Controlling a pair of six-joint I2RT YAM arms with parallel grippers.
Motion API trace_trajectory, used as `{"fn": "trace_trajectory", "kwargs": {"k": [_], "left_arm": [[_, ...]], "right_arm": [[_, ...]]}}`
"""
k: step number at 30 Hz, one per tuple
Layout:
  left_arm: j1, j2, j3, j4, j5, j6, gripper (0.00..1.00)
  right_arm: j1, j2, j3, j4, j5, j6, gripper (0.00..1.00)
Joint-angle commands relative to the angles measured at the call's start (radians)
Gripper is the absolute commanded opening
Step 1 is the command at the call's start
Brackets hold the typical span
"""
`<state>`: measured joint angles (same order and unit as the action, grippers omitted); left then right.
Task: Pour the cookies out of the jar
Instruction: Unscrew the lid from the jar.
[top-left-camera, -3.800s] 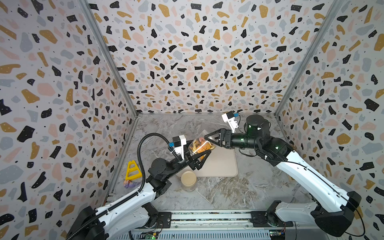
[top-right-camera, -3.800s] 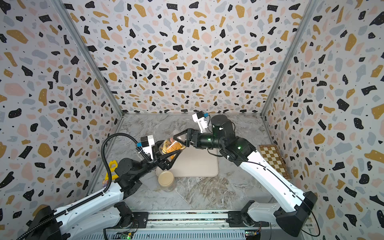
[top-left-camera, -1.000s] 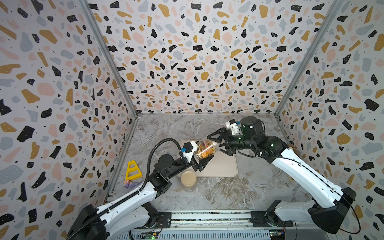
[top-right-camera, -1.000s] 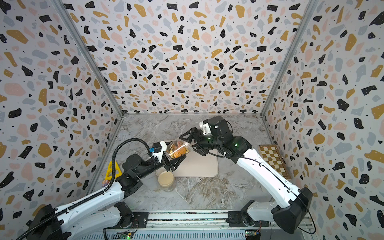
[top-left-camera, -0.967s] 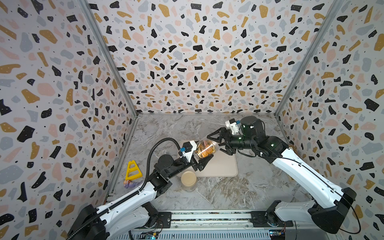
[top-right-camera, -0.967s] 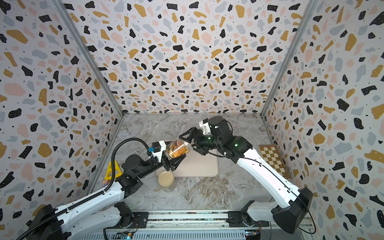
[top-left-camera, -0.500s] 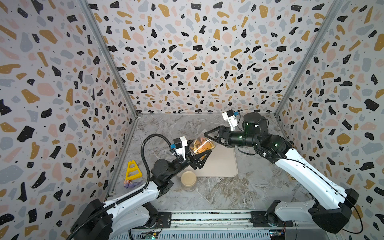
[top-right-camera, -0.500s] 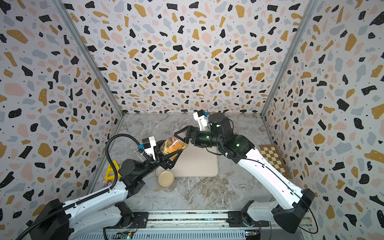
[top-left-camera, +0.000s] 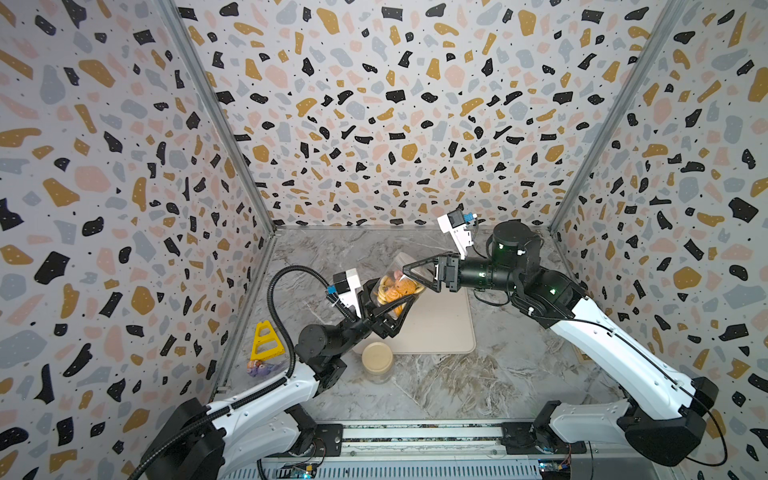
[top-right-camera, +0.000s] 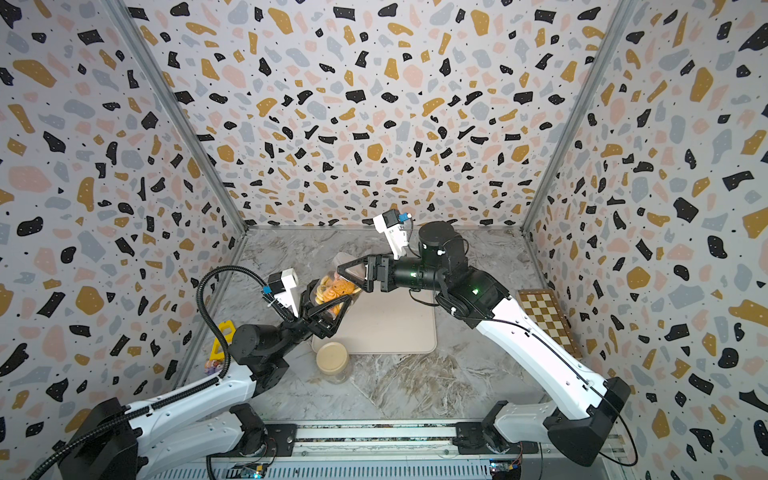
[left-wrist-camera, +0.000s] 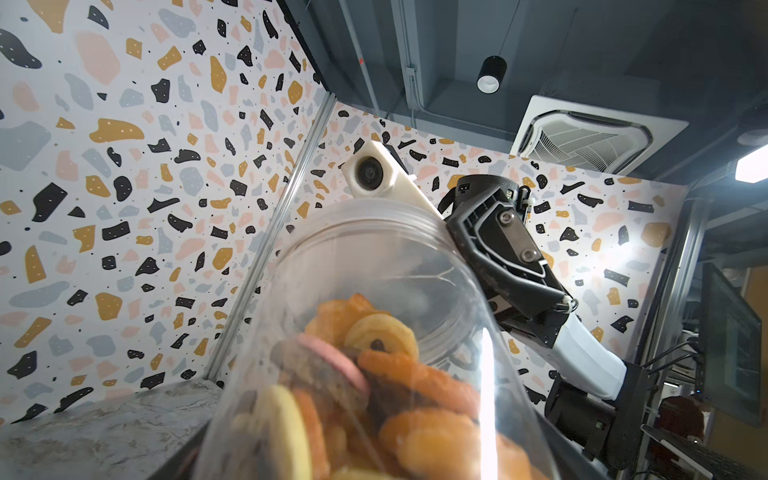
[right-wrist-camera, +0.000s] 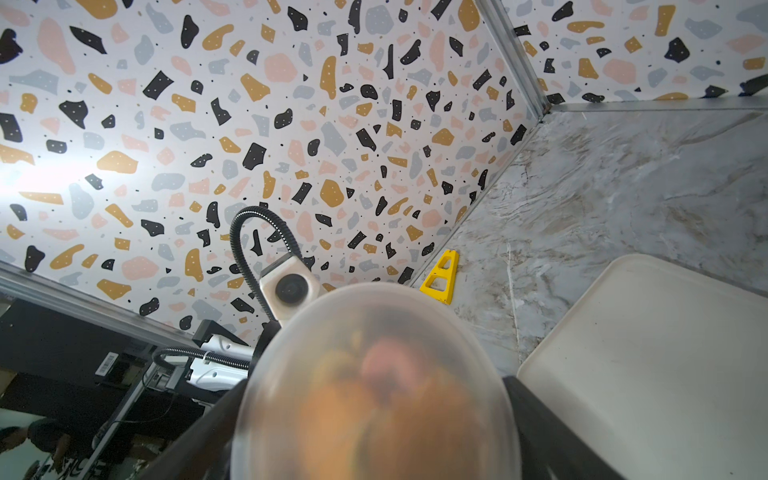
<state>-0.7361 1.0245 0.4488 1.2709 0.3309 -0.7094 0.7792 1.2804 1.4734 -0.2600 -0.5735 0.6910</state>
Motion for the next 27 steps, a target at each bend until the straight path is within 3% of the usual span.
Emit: {"fn": "trace_trajectory", "kwargs": {"k": [1,8,20,27], "left_arm": [[-0.006,-0.029,0.008,0.141,0.048,-0.078,0.00],[-0.006,-0.021,0.024,0.140,0.065,-0.158,0.00],[-0.005,-0.006,0.064,0.141,0.071,-0.330,0.00],[-0.005,-0.010,0.045,0.141,0.059,-0.338,0.00]], "right_arm": [[0.002,-0.061,-0.009,0.143,-0.046,-0.097,0.86],[0.002,-0.119,-0.125,0.298,-0.075,-0.169,0.86],[-0.005,-0.083,-0.012,0.271,-0.106,-0.282,0.86],[-0.024,-0.072,0.031,0.297,-0.124,-0.270,0.87]]}}
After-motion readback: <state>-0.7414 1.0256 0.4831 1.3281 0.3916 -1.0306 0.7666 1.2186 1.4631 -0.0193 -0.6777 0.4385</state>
